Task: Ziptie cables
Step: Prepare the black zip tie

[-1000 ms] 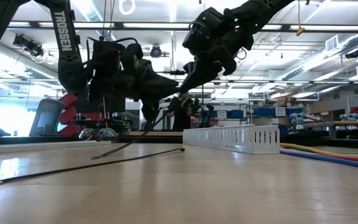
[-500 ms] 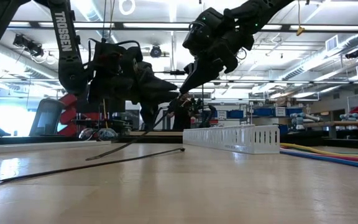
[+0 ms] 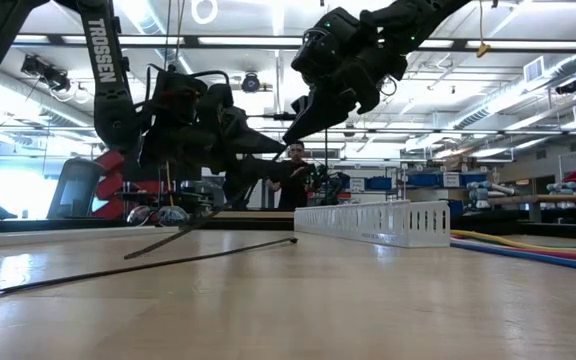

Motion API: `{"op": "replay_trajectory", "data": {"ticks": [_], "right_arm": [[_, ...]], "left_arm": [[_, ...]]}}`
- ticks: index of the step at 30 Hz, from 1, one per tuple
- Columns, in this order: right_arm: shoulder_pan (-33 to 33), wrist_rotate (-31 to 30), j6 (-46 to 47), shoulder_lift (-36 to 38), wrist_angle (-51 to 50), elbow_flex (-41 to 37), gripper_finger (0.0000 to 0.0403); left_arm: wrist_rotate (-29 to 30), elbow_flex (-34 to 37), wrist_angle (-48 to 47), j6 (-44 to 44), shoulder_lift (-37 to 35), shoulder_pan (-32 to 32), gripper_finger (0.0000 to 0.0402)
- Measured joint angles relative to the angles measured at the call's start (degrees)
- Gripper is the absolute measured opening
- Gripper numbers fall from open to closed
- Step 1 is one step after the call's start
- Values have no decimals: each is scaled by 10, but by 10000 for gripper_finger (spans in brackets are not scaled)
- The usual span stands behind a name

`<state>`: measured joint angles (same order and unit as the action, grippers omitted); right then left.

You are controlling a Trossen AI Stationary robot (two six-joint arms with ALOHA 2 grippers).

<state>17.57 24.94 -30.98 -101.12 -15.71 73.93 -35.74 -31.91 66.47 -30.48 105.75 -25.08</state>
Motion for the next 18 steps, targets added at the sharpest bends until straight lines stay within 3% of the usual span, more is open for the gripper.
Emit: {"op": "replay_trajectory", "data": {"ticks": [9,18], "right_arm": [[2,-23,-1,0,-2,0,0],[1,-23,-1,0,4,0,0]], "left_arm": [[-10,-7,0,-2,0,1,119],[-10,-7,-2,2,0,9,25]]}}
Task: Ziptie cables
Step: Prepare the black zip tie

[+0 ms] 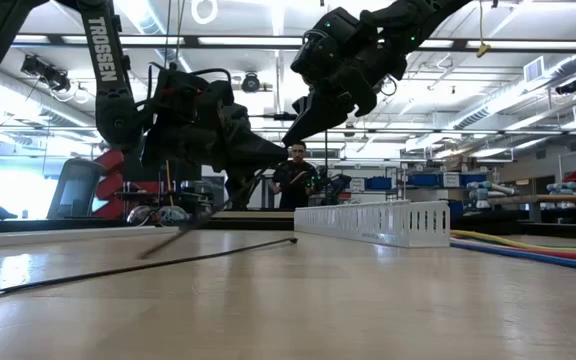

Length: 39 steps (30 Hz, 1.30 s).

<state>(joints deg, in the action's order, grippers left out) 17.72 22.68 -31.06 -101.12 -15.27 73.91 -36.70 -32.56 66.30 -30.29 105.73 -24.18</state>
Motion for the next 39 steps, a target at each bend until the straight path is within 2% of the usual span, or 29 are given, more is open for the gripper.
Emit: {"op": "replay_trajectory", "data": {"ticks": [2,11,22,25,29,35,39], "right_arm": [[0,0,0,0,-1,0,0],[0,-6,31,0,-1,0,10],[2,-9,56,0,10,0,70],[5,-16,65,8,16,0,89],[15,-74,107,40,-2,0,99],[31,-76,139,81,-58,-8,85],[31,-75,144,88,-74,-29,73]], "left_arm": [[0,0,0,1,0,0,9],[8,0,-3,15,0,3,3],[19,0,-38,31,0,4,1],[37,0,-49,44,0,4,1],[71,0,-50,60,0,6,1],[110,0,-32,127,0,35,0],[160,0,-13,181,0,60,0]]}}
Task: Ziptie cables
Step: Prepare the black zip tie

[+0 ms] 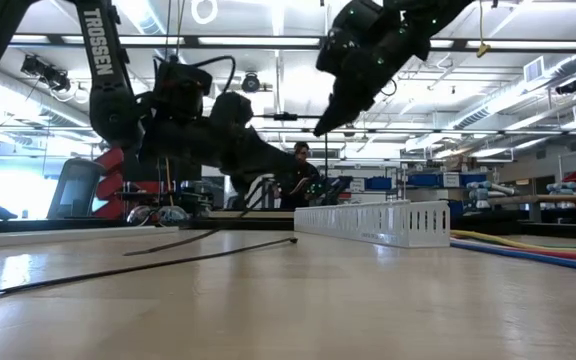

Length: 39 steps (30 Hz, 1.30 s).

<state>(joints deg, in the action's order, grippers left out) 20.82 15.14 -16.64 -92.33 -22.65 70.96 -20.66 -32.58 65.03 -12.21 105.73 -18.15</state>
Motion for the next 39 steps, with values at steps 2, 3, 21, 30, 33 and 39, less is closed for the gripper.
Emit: {"op": "replay_trajectory", "data": {"ticks": [2,3,21,30,33,39], "right_arm": [[-3,0,1,2,-1,-10,69],[-4,0,3,2,-1,-17,68],[-24,30,64,2,112,-131,59],[-51,30,104,1,176,-153,59],[-64,30,105,-1,183,-154,59],[-91,19,105,-11,227,-154,60]], "left_arm": [[23,0,1,26,0,12,0],[32,1,7,37,0,18,0],[419,148,249,301,-2,150,0],[598,148,249,331,-1,192,0],[617,147,249,315,-1,199,0],[617,144,250,162,-1,196,0]]}}
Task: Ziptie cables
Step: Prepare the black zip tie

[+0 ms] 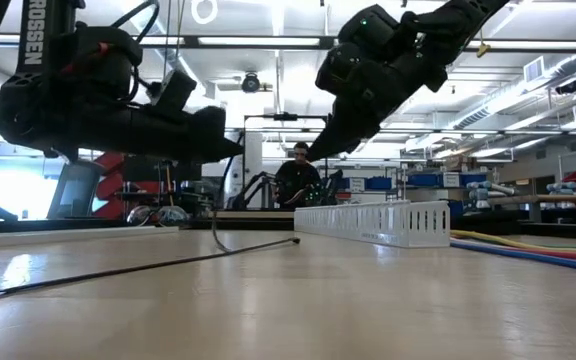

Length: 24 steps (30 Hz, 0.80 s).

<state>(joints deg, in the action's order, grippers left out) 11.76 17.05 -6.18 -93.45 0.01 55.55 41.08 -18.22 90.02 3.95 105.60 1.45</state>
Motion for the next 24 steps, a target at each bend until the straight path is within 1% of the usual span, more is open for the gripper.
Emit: {"op": "replay_trajectory", "data": {"ticks": [3,5,7,9,13,17,21,22,24], "right_arm": [[-13,-10,-34,-12,26,0,57],[-27,-46,-73,-12,18,-1,53],[-43,-98,-117,-12,20,-1,50],[-59,-143,-169,-12,25,-1,47],[-89,-203,-268,-33,68,1,43],[-113,-251,-351,-88,114,5,43],[-134,-341,-430,-132,192,4,43],[-137,-354,-446,-140,218,4,43],[-141,-360,-478,-156,263,5,46]], "left_arm": [[-7,1,-1,-68,-3,-9,0],[-26,3,1,-120,-9,-21,0],[-60,10,-3,-187,-18,-41,0],[-109,14,1,-268,-21,-71,0],[-195,21,0,-410,-18,-134,0],[-277,19,-1,-472,-19,-172,0],[-356,9,-1,-513,-19,-204,1],[-377,7,-1,-526,-19,-211,1],[-417,1,0,-554,-19,-227,0]]}}
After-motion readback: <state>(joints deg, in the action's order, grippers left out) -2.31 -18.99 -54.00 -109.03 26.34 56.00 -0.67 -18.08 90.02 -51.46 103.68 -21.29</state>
